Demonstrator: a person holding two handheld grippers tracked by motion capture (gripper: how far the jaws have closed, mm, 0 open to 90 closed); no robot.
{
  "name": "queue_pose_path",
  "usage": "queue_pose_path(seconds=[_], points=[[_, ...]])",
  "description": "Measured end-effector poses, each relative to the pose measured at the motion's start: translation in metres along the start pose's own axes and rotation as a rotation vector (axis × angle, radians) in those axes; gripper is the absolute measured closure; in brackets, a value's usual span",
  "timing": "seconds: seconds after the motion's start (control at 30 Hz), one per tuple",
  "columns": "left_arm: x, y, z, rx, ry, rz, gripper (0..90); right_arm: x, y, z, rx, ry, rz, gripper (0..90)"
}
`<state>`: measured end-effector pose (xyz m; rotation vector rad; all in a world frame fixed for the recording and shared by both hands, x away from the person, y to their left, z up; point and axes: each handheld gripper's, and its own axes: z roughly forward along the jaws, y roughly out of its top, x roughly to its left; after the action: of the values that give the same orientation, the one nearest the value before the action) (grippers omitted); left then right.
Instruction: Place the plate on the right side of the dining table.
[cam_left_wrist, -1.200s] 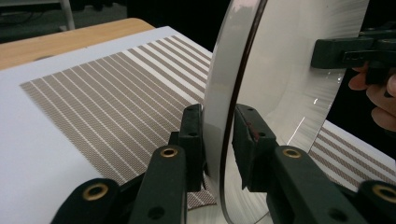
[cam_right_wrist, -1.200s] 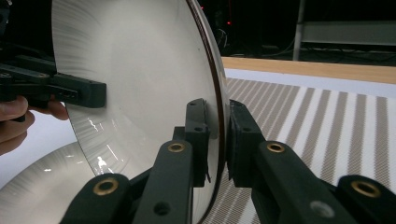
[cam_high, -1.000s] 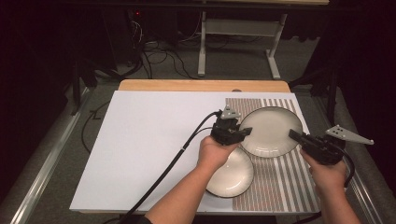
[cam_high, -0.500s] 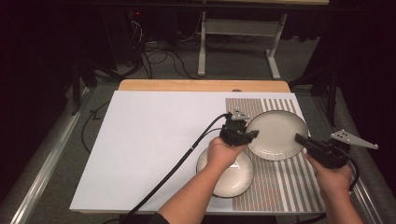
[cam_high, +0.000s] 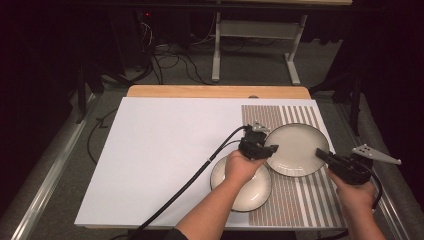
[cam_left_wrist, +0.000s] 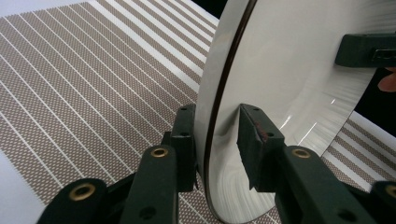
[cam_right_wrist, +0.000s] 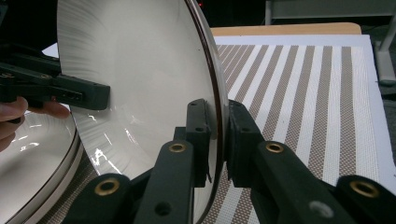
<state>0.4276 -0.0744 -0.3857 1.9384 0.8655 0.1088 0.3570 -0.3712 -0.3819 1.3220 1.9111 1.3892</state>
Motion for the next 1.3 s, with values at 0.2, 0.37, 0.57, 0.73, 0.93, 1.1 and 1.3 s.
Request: queue_pose_path(seconds=[0.2, 0.37, 0.57, 0.73, 0.93, 1.1, 1.3], points=[[-0.0003, -0.0056, 0.004, 0.015, 0.001, -0.017, 67.2, 0.0001, -0.0038, -0.0004, 0.01, -0.002, 0.013, 84.0], [-0.0003, -0.0086, 0.0058, 0.04, 0.007, -0.018, 67.0, 0.0002, -0.0063, 0.0012, 0.023, -0.007, 0.007, 83.9], [-0.0013, -0.0094, 0.0073, 0.053, 0.026, -0.013, 66.5, 0.0014, -0.0074, 0.003, 0.035, -0.016, -0.011, 83.8], [-0.0025, -0.0086, 0.0075, 0.056, 0.033, -0.009, 66.4, -0.0001, -0.0082, 0.0035, 0.034, -0.011, -0.008, 83.8], [-0.0022, -0.0087, 0.0092, 0.053, 0.042, -0.003, 65.4, -0.0018, -0.0086, 0.0031, 0.034, -0.002, -0.006, 84.6], [0.0001, -0.0081, 0.0106, 0.059, 0.042, -0.002, 64.6, -0.0032, -0.0083, 0.0024, 0.035, 0.014, -0.007, 85.5], [0.0013, -0.005, 0.0028, 0.022, 0.049, 0.027, 56.9, -0.0017, -0.0078, 0.0032, 0.035, 0.003, -0.018, 85.3]])
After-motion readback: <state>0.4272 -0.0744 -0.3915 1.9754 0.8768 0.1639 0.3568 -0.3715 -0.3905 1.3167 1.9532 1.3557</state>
